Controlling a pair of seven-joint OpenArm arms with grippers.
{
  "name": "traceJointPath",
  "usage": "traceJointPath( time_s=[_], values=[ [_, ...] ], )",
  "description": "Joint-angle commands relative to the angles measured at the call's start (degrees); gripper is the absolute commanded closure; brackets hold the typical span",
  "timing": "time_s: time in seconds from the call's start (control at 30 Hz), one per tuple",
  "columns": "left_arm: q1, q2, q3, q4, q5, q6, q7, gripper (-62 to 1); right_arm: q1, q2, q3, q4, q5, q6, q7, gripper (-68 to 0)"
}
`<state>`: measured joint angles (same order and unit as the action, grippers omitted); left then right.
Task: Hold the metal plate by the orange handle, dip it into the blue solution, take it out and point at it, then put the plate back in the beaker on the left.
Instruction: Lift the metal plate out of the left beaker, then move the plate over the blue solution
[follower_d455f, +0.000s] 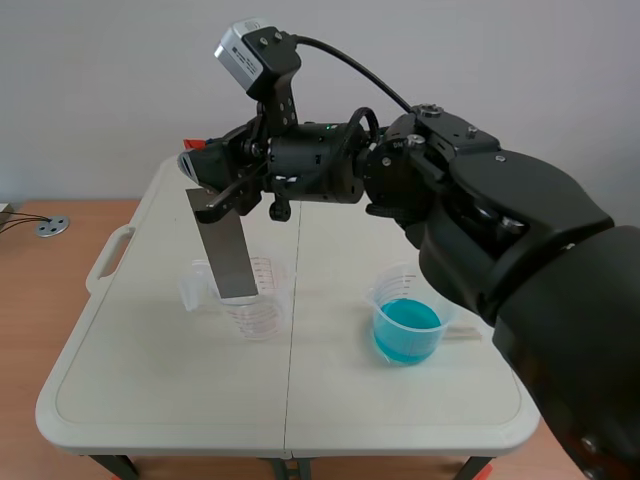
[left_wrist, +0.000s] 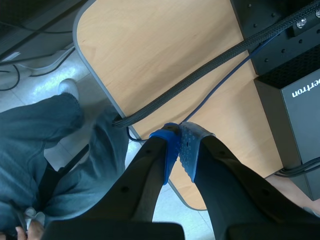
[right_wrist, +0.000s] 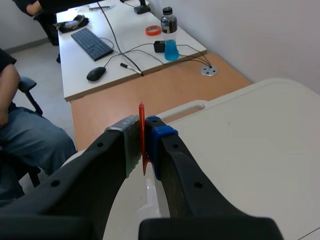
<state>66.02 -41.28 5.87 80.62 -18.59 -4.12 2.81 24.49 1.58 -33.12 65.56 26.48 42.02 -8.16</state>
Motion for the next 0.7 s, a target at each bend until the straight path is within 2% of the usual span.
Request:
traceJointPath(
  time_s=[0.0,0.37,0.47,0.67],
  values=[
    [0.46,0.28,-0.04,0.7,-0.02,-0.15,-0.37,-2.9,0.9,0.02,0.61,2.38,0.98,0.46,-0.11,-1.3],
    [0.46,0.28,-0.04,0.7,-0.02,-0.15,-0.37,-2.9,0.81,1.46,2.45,12.94,1.27,-0.79,-5.66,-1.3],
    [0.46,0.28,-0.04,0.72,-0.02,-0.15,-0.37,-2.9,0.04,2.1,3.04,16.57,1.25,-2.16,-6.38,-1.3],
    [0.46,0.28,-0.04,0.72,-0.02,-0.15,-0.37,-2.9,-2.58,2.95,5.42,23.76,1.25,-2.16,-8.72,-1.3]
  ],
)
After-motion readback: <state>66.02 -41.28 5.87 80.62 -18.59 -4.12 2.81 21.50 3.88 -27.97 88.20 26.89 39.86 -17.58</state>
